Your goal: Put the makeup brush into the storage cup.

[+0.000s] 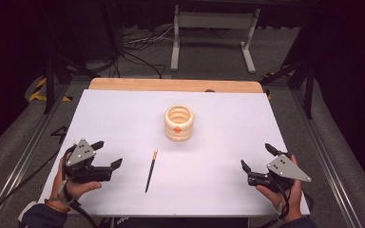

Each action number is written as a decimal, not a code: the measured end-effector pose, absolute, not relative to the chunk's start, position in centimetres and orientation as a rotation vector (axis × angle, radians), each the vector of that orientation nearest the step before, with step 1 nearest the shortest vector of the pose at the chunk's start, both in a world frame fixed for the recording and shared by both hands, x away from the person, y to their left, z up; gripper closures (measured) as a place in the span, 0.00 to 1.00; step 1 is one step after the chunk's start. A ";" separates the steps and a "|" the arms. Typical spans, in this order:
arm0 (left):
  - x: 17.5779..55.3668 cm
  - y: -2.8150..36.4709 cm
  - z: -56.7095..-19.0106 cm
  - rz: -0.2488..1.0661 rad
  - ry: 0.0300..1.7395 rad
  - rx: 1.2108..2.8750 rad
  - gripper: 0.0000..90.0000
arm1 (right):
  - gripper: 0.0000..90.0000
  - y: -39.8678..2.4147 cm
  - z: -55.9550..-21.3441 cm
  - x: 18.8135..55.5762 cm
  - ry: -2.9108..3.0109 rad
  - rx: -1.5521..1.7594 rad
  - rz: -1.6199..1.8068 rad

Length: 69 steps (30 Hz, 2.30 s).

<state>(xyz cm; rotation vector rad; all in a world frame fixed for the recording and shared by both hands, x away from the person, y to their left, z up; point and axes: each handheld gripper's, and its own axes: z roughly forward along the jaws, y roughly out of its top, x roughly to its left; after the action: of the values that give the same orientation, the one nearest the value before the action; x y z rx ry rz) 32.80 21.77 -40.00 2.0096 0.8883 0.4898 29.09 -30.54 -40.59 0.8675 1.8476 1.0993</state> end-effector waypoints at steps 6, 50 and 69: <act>34.4 18.3 -39.6 0.358 0.938 2.132 0.23 | 0.09 -30.4 -40.9 29.3 1.866 0.875 1.067; 41.2 8.1 -42.7 0.094 1.132 2.632 0.83 | 0.11 -30.1 -41.7 30.0 1.961 0.905 0.975; 40.9 8.3 -42.5 0.159 0.930 2.700 0.93 | 0.12 -30.2 -41.7 30.0 1.958 0.910 0.978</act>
<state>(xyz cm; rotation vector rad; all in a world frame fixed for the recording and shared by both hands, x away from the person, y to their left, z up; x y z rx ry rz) 40.87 8.31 -42.51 2.6997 0.9297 0.1594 29.95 -30.23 -41.67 0.9099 1.9583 0.9776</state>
